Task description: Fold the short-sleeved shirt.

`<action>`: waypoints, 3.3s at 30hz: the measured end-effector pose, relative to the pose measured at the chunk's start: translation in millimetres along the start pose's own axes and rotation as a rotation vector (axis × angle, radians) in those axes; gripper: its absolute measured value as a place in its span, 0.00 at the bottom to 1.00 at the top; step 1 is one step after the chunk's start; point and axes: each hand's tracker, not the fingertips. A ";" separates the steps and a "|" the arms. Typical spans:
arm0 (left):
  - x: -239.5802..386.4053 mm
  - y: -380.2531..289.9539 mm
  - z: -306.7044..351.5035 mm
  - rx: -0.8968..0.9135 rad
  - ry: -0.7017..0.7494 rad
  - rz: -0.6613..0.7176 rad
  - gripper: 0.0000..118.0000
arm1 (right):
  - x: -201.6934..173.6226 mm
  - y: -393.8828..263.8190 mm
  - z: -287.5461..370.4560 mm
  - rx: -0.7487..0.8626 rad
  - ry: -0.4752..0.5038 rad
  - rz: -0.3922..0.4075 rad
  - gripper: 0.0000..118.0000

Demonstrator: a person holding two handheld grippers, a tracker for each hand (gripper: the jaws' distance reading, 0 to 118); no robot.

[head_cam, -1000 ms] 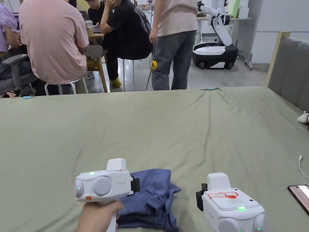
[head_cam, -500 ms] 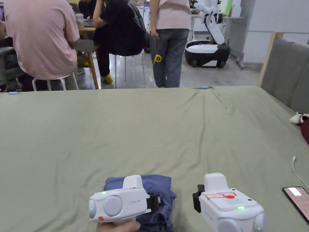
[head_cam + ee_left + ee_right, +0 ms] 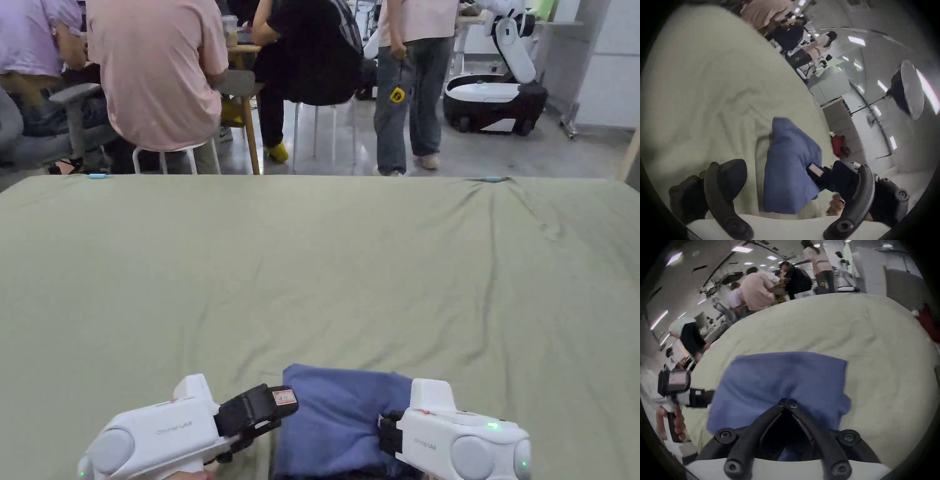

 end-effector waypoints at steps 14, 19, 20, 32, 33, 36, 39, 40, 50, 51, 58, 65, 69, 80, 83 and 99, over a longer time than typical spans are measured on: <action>0.6 -14.4 -65.7 -0.086 -0.076 0.059 0.24 | -55.9 4.3 11.4 0.065 -0.140 0.315 0.00; -9.8 14.6 -1.2 -0.029 -0.004 -0.021 0.24 | -125.8 12.2 5.1 0.126 -0.164 0.400 0.00; -14.9 21.7 14.5 -0.021 0.018 -0.030 0.24 | -141.5 13.0 2.3 0.137 -0.165 0.402 0.00; -94.4 121.5 209.6 0.112 0.213 -0.097 0.24 | -359.4 27.3 -80.9 0.171 0.006 0.469 0.00; -103.2 130.9 226.1 0.119 0.244 -0.103 0.24 | -373.8 30.2 -91.2 0.169 0.023 0.479 0.00; -131.2 158.7 269.2 0.119 0.277 -0.101 0.24 | -415.1 34.0 -115.1 0.160 0.042 0.497 0.00; -159.2 182.3 302.4 0.100 0.339 -0.112 0.24 | -444.3 38.8 -133.2 0.158 0.062 0.520 0.00; -167.4 187.9 308.9 0.097 0.353 -0.111 0.24 | -451.1 40.0 -138.0 0.159 0.066 0.527 0.00; -188.7 190.0 324.5 0.111 0.413 -0.153 1.00 | -464.3 48.5 -151.3 0.122 0.082 0.550 0.00; -185.3 189.9 332.3 0.126 0.442 -0.187 1.00 | -461.2 51.9 -149.9 0.123 0.081 0.543 0.00; -101.0 165.1 348.6 0.372 0.856 -0.311 0.00 | -421.0 62.9 -100.5 0.170 0.072 0.491 0.00; 31.2 99.6 271.5 0.571 0.696 -0.535 0.00 | -311.5 75.0 -19.4 0.298 -0.058 0.426 0.00; 92.9 57.8 194.9 0.581 0.631 -0.716 0.00 | -237.5 79.6 42.3 0.390 -0.158 0.409 0.00; 201.2 -38.6 97.9 0.770 0.607 -0.971 0.00 | -77.9 60.2 193.2 0.703 -0.325 0.400 0.00; 219.7 -46.6 92.2 0.766 0.593 -0.994 0.00 | -59.3 53.3 209.7 0.717 -0.325 0.387 0.00; 240.9 -55.2 90.9 0.749 0.575 -1.023 0.44 | -57.3 37.6 190.5 0.692 -0.257 0.296 0.69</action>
